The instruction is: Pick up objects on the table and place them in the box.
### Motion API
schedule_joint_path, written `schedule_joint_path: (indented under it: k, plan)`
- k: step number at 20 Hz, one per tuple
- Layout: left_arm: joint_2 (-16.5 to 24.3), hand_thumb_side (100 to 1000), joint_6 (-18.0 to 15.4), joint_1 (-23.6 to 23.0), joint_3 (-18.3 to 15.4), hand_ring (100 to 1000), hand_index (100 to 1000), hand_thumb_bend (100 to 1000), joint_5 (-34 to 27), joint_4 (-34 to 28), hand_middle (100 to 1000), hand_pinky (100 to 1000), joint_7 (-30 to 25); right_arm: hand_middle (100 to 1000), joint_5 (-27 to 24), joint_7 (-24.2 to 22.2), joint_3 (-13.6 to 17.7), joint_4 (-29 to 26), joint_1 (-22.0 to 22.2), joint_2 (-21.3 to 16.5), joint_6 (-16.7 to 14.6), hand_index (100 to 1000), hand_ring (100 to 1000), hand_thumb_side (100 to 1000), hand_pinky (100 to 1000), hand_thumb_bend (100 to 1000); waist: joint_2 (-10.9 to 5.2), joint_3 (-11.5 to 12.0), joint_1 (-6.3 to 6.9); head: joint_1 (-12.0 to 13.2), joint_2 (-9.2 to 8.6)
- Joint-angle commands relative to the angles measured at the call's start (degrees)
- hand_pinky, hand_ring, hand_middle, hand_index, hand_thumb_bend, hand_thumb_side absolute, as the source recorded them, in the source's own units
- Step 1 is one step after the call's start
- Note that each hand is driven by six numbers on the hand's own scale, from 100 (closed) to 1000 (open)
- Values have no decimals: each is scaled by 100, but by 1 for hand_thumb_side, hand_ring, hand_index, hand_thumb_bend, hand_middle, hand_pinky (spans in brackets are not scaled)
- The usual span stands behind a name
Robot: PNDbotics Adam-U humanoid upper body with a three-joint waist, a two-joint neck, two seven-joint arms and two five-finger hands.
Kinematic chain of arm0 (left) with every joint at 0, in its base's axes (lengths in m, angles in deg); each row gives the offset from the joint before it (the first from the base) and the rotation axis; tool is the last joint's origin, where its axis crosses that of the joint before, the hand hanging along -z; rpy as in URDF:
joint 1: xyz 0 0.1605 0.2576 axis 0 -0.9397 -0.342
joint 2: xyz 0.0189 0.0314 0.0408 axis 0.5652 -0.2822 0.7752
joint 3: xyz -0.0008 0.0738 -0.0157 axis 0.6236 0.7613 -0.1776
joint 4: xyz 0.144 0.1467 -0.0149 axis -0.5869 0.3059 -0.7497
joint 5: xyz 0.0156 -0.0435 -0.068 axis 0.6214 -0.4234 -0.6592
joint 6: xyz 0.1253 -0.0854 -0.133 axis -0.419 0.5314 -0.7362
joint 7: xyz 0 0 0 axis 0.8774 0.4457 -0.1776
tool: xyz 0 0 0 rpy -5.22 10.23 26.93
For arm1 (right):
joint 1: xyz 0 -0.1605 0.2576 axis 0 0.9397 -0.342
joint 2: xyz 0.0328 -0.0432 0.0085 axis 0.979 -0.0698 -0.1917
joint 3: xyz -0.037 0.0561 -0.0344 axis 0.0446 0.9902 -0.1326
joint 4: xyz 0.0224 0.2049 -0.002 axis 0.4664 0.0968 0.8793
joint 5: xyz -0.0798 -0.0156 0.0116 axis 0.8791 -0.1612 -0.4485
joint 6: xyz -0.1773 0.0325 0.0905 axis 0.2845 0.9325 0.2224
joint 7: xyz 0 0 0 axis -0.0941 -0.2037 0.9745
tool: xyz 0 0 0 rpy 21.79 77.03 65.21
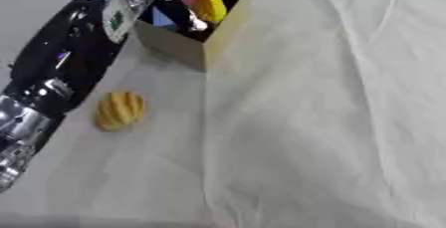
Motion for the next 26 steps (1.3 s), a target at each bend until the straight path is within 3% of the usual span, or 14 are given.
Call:
schedule_joint_path:
  k: [1, 7, 11, 19, 26]
  plan:
    - [208, 437, -60, 195, -59, 827, 870, 572, -26, -283, 808, 845, 16, 683, -21, 22, 84, -85, -29, -101, 27, 811, 736, 532, 908, 100, -179, 29, -27, -47, 53]
    - [422, 387, -27, 225, -7, 796, 847, 523, -292, -711, 771, 827, -50, 684, -15, 30, 86, -85, 17, -110, 36, 811, 736, 533, 908, 100, -247, 105, -38, -115, 122]
    - [704, 416, -107, 271, 162, 770, 830, 529, -568, -826, 739, 811, -173, 684, 0, 48, 100, -85, 61, -143, 38, 811, 736, 533, 908, 100, -281, 176, -27, -186, 169]
    - [1649, 463, -475, 223, 1092, 774, 836, 574, -1224, -957, 743, 814, -339, 683, 41, 89, 134, -85, 176, -252, 53, 811, 735, 533, 908, 100, -294, 366, 25, -382, 176]
    - [2341, 513, -349, -220, 1899, 764, 832, 566, -1799, -1739, 734, 801, -449, 683, 66, 129, 172, -85, 240, -315, 58, 810, 735, 533, 909, 100, -289, 455, 40, -477, 176]
